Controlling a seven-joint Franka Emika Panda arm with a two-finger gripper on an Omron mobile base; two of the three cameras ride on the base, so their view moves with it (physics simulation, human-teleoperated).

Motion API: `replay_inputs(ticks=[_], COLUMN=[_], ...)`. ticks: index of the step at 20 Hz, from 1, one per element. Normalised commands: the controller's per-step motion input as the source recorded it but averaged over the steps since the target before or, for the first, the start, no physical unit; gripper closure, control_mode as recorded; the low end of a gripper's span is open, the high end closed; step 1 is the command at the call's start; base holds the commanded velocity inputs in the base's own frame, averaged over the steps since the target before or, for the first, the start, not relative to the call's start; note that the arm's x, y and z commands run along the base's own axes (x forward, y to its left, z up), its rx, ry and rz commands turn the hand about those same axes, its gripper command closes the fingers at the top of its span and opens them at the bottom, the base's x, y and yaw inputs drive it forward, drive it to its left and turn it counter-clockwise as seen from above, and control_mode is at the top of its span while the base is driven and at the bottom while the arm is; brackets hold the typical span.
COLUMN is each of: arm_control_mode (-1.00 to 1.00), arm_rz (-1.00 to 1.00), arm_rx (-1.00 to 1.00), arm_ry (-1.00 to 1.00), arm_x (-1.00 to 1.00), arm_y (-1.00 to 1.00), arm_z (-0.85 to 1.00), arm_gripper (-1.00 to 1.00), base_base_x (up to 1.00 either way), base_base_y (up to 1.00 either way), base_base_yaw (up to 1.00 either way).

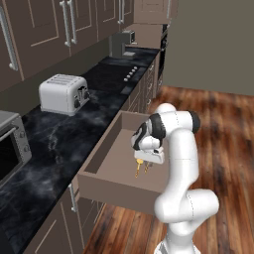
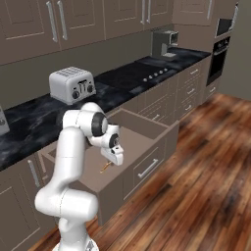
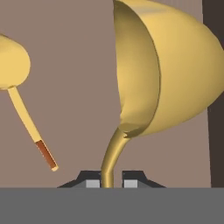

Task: Organize the utensils by type. Pick up the wooden spoons from the counter and place them in the open cabinet. Then pick up the metallic utensils from the counter and place them in the open drawer.

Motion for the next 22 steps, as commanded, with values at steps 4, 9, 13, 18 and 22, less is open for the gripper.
replay_inputs(ticks=[4, 9, 13, 18, 22], arm_control_mode=[-1.0, -1.0, -1.0, -1.0, -1.0], arm_rz=[0.0, 0.0, 0.0, 0.0, 0.0], arm_rx=[0.0, 0.0, 0.0, 0.0, 0.0], arm_ry=[0.0, 0.0, 0.0, 0.0, 0.0], arm_x=[0.29, 0.26, 0.19, 0.16, 0.14], arm_y=[0.0, 0.0, 0.0, 0.0, 0.0], arm_z=[-0.25, -0.24, -0.23, -0.19, -0.13], arm_gripper=[1.0, 1.0, 1.0, 1.0, 1.0], base_base_x=[0.0, 0.0, 0.0, 0.0, 0.0], base_base_y=[0.0, 0.0, 0.0, 0.0, 0.0], base_base_yaw=[0.0, 0.0, 0.0, 0.0, 0.0])
